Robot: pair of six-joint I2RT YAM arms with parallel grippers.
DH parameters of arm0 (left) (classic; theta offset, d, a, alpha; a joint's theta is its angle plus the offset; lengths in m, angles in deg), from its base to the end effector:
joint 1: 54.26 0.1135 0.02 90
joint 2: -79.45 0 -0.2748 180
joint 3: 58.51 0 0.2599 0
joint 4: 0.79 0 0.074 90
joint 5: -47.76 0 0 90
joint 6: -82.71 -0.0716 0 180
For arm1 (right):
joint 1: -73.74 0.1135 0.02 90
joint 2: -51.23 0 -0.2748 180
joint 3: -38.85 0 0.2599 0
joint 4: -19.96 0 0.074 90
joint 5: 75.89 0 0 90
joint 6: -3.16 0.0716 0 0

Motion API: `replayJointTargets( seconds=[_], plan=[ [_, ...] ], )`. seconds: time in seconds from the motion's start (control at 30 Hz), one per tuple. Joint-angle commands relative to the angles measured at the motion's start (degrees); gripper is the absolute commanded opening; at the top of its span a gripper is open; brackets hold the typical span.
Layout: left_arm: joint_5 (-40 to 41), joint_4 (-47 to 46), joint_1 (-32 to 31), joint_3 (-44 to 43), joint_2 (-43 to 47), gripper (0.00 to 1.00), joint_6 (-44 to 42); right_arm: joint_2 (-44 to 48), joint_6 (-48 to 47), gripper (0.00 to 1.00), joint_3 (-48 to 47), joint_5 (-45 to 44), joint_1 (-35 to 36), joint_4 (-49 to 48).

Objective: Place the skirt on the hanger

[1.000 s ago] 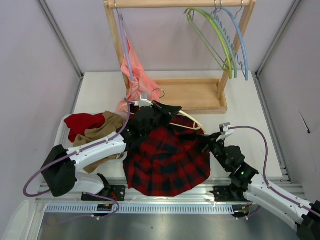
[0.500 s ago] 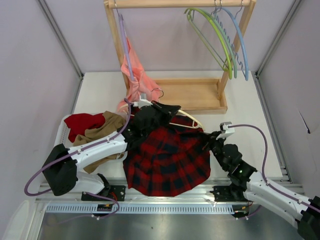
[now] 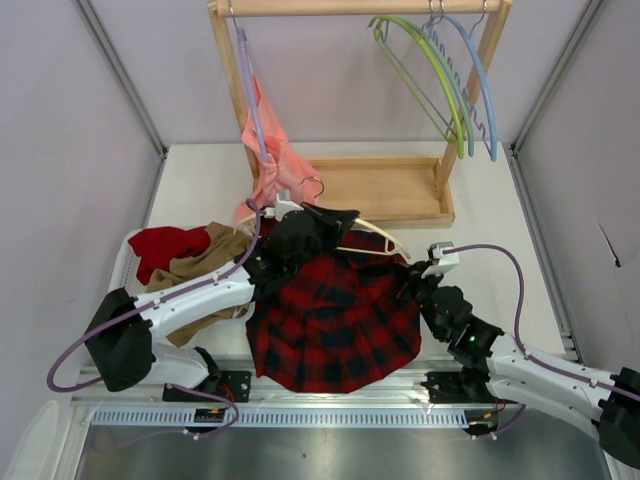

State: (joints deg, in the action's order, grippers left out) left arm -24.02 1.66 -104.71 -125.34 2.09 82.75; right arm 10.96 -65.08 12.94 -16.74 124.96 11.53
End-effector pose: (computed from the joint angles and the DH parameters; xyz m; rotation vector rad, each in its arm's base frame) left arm 0.2425 -0.2585 0.3022 -0.9295 1.8191 -1.4077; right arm 0.1519 0.1305 0.2127 -0.0224 1.6851 0.5140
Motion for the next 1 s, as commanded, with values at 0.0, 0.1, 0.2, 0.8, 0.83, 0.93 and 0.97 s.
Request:
replayJointTargets(
  seconds=[0.0,0.1,0.2,0.8,0.83,0.93,0.97],
  plan=[
    [2.35,1.83,-0.87,-3.21,1.16,0.00,1.98,-0.68,-1.54,0.00,-3.00,-6.23,1.42,-4.59],
    [3.58,3.42,-1.48,-3.57,1.07,0.00,2.95,-0.86,-2.33,0.00,-3.44,-8.43,2.56,-4.76],
    [3.67,3.78,-1.66,-3.74,0.90,0.00,3.74,-1.04,-3.74,0.00,-4.14,-11.77,4.14,-4.41],
    [4.72,5.88,-1.93,-3.39,3.62,0.00,4.62,-4.99,-6.55,0.00,-5.81,-16.43,7.14,-4.67],
    [4.81,5.97,-1.93,-3.39,4.06,0.00,4.44,-4.73,-6.81,0.00,-5.73,-16.52,7.14,-4.67],
    [4.99,6.59,-1.93,-3.65,4.50,0.00,4.35,-4.73,-7.25,0.00,-5.46,-16.87,7.22,-5.11],
    [5.07,6.85,-1.93,-3.66,4.50,0.00,4.35,-4.90,-7.69,0.00,-5.46,-16.87,7.23,-5.38]
  ],
)
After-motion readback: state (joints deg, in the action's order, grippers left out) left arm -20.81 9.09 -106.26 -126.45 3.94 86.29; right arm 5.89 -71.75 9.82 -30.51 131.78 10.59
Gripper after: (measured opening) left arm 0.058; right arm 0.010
